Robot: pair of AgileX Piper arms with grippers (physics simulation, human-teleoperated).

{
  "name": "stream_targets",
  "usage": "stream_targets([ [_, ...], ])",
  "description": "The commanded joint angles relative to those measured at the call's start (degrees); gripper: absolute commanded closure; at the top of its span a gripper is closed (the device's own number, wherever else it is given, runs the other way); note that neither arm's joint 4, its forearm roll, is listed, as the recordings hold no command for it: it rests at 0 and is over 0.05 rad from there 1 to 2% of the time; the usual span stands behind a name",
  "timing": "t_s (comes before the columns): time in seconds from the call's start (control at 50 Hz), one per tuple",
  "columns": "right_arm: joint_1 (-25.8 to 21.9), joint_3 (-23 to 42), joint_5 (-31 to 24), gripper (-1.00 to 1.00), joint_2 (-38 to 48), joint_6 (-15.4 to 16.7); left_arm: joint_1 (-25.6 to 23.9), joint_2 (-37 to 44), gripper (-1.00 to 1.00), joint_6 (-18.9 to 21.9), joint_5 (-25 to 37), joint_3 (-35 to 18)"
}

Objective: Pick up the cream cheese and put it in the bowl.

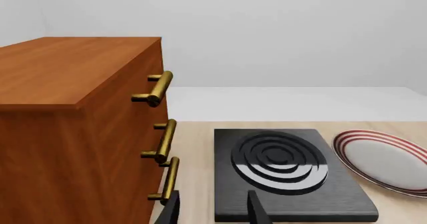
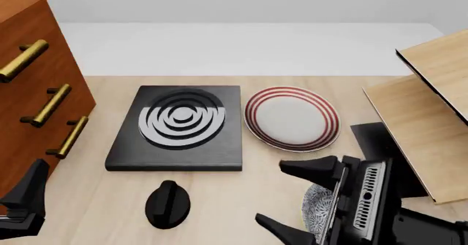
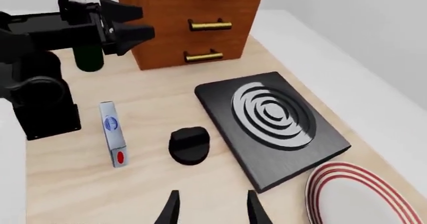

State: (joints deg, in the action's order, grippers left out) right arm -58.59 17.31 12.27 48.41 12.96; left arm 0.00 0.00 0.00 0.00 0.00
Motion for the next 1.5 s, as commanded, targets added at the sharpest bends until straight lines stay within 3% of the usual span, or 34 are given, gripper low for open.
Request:
stream_targets([
  [0.02,-4.65,2.44,5.00,-1.00,9.99,0.66,0.00,0.00,-1.00,0.00,0.00,0.00],
  [0.22,-8.19,5.60,9.07,-1.00,19.17,2.27,0.00,0.00,-1.00,0.00,0.00,0.00],
  [0.54,-13.57,11.63,11.66,-1.00,30.59,2.08,0.00,0.00,-1.00,0.00,0.00,0.00],
  [0.94,-19.81,18.70,13.75,-1.00,41.22,-1.20,0.00,0.00,-1.00,0.00,0.00,0.00],
  [1.5,-20.84,21.92,18.48,-1.00,51.53,-4.26,0.00,0.00,-1.00,0.00,0.00,0.00],
])
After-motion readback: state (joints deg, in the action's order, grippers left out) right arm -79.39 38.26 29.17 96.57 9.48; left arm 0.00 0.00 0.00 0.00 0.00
